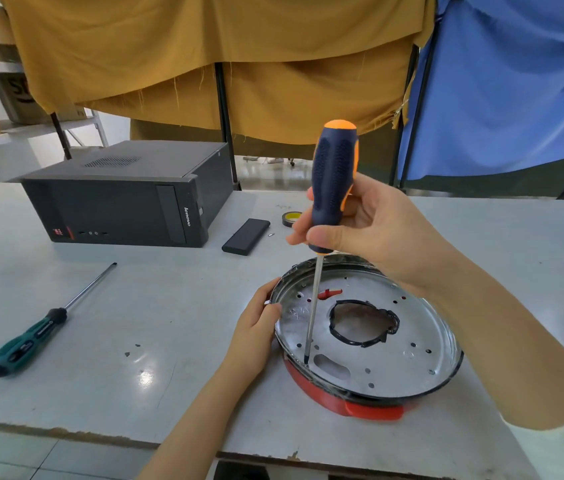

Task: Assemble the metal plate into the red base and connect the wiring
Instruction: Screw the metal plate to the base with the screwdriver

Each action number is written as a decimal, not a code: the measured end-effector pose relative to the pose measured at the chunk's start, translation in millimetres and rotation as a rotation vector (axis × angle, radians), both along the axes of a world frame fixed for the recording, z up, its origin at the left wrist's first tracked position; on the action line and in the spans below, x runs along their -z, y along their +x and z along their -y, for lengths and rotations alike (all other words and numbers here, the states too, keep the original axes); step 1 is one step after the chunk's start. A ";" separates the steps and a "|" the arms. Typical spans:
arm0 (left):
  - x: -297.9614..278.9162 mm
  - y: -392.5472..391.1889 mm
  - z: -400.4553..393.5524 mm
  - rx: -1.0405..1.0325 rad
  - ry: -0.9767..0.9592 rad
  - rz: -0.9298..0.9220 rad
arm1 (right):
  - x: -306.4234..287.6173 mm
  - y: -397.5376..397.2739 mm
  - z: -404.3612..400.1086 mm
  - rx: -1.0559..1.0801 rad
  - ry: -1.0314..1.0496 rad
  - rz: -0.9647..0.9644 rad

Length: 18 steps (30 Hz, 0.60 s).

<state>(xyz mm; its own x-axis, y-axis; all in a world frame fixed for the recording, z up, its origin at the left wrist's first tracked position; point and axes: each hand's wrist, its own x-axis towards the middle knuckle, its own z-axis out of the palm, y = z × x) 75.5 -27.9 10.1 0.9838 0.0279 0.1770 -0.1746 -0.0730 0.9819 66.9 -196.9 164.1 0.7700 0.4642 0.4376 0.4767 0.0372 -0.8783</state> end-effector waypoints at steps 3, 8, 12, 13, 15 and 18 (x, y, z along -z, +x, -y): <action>-0.8 0.0 0.7 -0.002 -0.008 -0.004 | 0.4 2.5 -8.3 0.183 -0.016 0.066; -0.2 0.1 -0.6 0.020 0.008 -0.001 | -4.6 4.4 4.0 -0.273 0.119 -0.194; -0.9 0.3 -0.7 0.028 0.000 0.005 | -3.0 4.9 2.9 -0.281 0.054 -0.109; -0.9 0.5 -0.6 0.029 0.001 0.005 | -2.0 5.0 -1.4 -0.166 0.027 -0.057; -0.6 0.8 -0.5 0.028 0.001 -0.002 | 1.5 5.9 -10.7 0.058 0.028 0.031; -0.7 0.8 -0.7 0.026 0.013 -0.006 | 0.5 10.9 -12.5 0.203 0.048 0.056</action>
